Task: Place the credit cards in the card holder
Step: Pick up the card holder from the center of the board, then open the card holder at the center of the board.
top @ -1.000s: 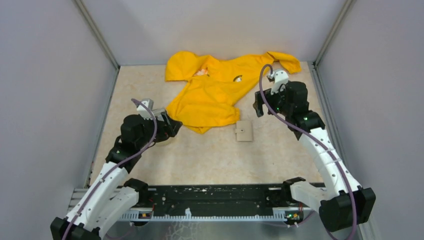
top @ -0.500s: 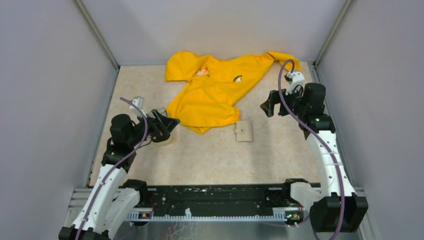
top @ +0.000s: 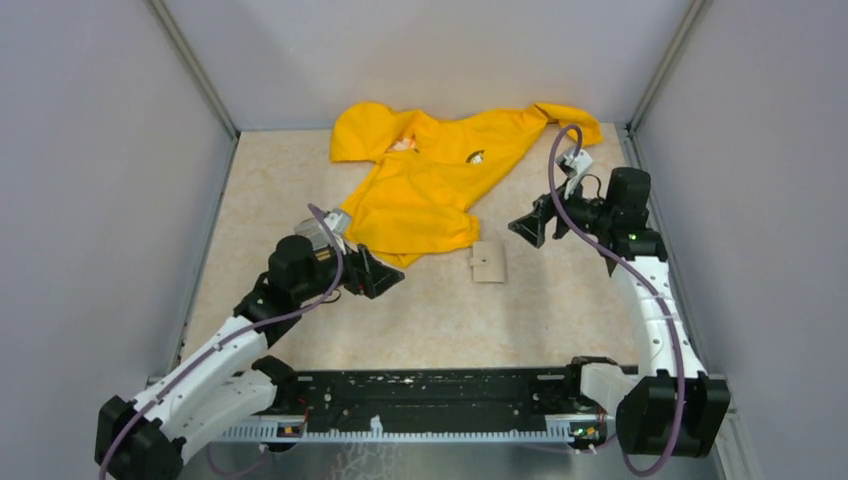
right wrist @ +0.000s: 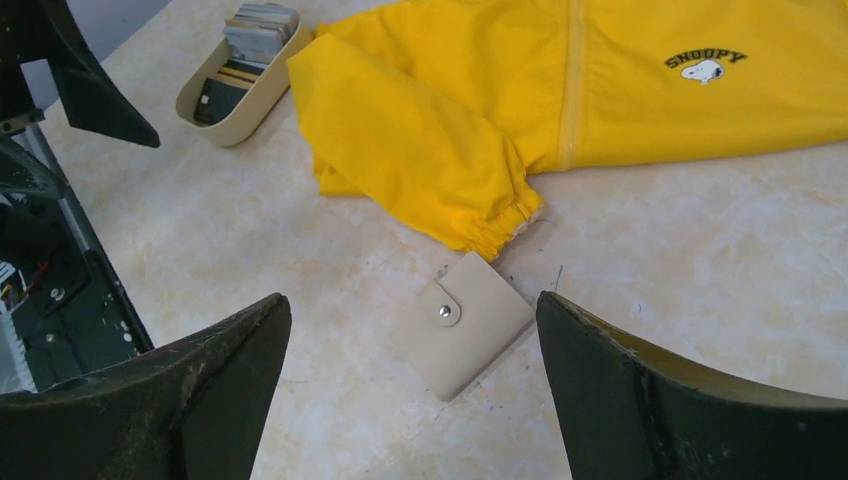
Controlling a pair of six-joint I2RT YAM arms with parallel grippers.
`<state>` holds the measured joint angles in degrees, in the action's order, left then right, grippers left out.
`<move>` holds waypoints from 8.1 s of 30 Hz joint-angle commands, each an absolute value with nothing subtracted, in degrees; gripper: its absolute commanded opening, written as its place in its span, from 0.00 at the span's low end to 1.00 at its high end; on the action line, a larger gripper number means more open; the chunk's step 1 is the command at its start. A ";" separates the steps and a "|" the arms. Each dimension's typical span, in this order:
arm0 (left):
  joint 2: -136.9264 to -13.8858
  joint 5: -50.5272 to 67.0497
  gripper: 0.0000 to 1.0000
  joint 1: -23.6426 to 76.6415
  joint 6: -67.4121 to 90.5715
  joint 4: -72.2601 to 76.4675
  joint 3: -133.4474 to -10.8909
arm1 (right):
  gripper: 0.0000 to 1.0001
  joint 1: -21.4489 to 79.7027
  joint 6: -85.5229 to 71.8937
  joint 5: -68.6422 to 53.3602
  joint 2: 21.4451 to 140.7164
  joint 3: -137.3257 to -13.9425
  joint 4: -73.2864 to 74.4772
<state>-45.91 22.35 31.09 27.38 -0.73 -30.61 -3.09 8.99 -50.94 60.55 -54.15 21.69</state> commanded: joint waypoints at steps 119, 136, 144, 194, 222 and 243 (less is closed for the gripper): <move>-87.80 24.99 0.00 44.61 44.71 60.86 -18.25 | 0.53 35.12 74.86 -54.68 70.67 -42.66 35.00; -80.67 17.42 0.00 46.76 48.63 55.20 -18.72 | 0.39 39.39 60.37 -36.76 71.10 -41.73 22.62; -77.68 15.92 0.00 46.80 50.06 54.53 -18.63 | 0.31 41.69 59.42 -37.13 73.30 -42.84 23.31; -75.10 4.56 0.00 46.67 64.75 51.64 -13.76 | 0.47 37.30 54.62 -41.39 66.04 -43.36 21.94; -76.89 4.57 0.00 45.92 85.60 56.83 -10.77 | 0.65 41.92 50.70 -24.53 70.92 -41.04 13.65; -84.52 7.39 0.22 45.37 88.54 69.49 -8.31 | 0.00 40.84 47.26 -29.10 69.61 -44.22 16.32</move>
